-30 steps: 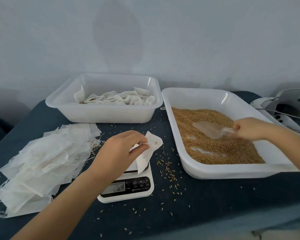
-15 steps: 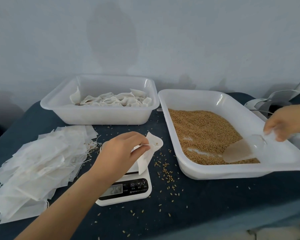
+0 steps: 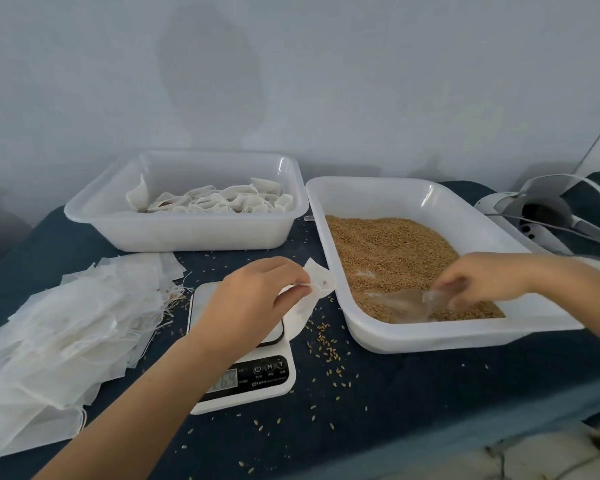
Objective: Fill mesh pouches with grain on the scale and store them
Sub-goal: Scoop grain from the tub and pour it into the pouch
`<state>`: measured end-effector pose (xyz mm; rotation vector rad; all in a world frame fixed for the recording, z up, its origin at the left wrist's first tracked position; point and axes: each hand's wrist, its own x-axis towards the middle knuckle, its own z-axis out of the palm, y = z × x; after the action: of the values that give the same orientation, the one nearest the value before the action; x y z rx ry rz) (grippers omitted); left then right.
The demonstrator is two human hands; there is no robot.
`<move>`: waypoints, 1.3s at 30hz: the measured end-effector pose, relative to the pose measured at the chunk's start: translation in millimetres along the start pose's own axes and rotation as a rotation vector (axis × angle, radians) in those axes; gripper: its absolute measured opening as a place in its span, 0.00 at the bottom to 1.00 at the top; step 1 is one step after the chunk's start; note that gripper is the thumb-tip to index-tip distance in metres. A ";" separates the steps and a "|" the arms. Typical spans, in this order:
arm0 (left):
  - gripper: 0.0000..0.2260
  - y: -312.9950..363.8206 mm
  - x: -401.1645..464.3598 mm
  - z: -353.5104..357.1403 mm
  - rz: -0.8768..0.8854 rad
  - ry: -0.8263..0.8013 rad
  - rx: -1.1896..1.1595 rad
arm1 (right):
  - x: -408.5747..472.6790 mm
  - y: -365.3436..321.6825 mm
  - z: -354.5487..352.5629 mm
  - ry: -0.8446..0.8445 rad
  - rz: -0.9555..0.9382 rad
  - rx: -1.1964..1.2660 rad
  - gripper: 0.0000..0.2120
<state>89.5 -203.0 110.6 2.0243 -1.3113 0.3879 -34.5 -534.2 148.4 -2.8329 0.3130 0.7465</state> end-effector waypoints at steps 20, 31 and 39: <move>0.05 6.5 10.9 8.2 0.077 -0.037 0.041 | -7.7 10.7 25.7 0.191 -0.070 0.342 0.11; 0.01 5.9 18.4 3.7 -0.015 -0.009 -0.060 | -25.3 -0.6 -20.2 0.244 -0.097 0.340 0.19; 0.03 -5.8 20.5 -13.3 -0.018 -0.052 0.025 | -34.6 -27.5 -60.3 0.267 -0.233 0.325 0.18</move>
<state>105.3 -206.4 129.7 2.0785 -1.3240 0.3476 -29.1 -517.0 220.9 -2.5931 0.1236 0.2442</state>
